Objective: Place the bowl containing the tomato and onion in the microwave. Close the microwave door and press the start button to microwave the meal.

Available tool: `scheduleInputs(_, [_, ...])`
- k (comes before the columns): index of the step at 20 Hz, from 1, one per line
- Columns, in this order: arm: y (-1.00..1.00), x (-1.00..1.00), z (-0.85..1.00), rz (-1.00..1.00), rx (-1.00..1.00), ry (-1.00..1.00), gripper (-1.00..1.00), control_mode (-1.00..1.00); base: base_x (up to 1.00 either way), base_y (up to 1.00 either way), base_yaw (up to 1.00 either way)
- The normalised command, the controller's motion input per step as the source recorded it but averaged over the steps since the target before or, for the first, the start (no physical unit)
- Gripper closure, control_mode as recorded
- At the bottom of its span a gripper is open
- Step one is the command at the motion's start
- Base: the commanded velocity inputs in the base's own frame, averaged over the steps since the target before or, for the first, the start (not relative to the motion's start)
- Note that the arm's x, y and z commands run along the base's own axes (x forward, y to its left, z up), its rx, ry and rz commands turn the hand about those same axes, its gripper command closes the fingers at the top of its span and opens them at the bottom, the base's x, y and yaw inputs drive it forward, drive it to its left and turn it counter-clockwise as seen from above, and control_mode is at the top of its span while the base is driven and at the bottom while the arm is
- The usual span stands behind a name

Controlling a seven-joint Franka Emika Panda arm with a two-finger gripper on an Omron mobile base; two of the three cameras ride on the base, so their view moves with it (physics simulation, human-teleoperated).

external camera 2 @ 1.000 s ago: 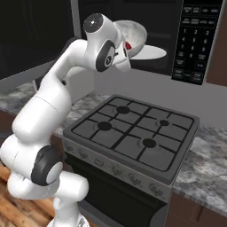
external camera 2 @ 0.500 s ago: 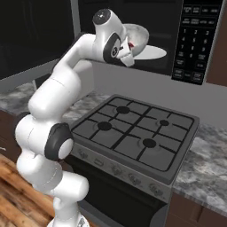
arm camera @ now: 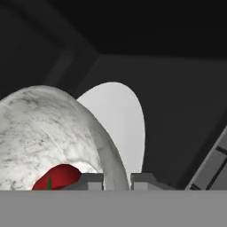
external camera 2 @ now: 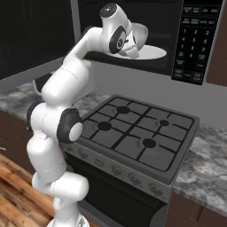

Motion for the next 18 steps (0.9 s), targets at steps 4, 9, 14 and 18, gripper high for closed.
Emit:
scheduleInputs(4, [-0.01, 0.54, -0.06, -0.05, 0.00, 0.00, 1.00, -1.00, 0.00, 0.00, 0.00])
scheduleInputs(9, [0.00, 0.36, -0.10, -0.06, 0.00, 0.00, -1.00, -1.00, 0.00, 0.00, 0.00])
scheduleInputs(14, [0.00, 0.01, -0.38, -0.05, -0.03, -0.06, -1.00, -1.00, 0.00, 0.00, 0.00])
scheduleInputs(18, [0.01, -0.16, -0.51, -0.01, 0.00, -0.33, -1.00, -1.00, 0.00, 0.00, 0.00])
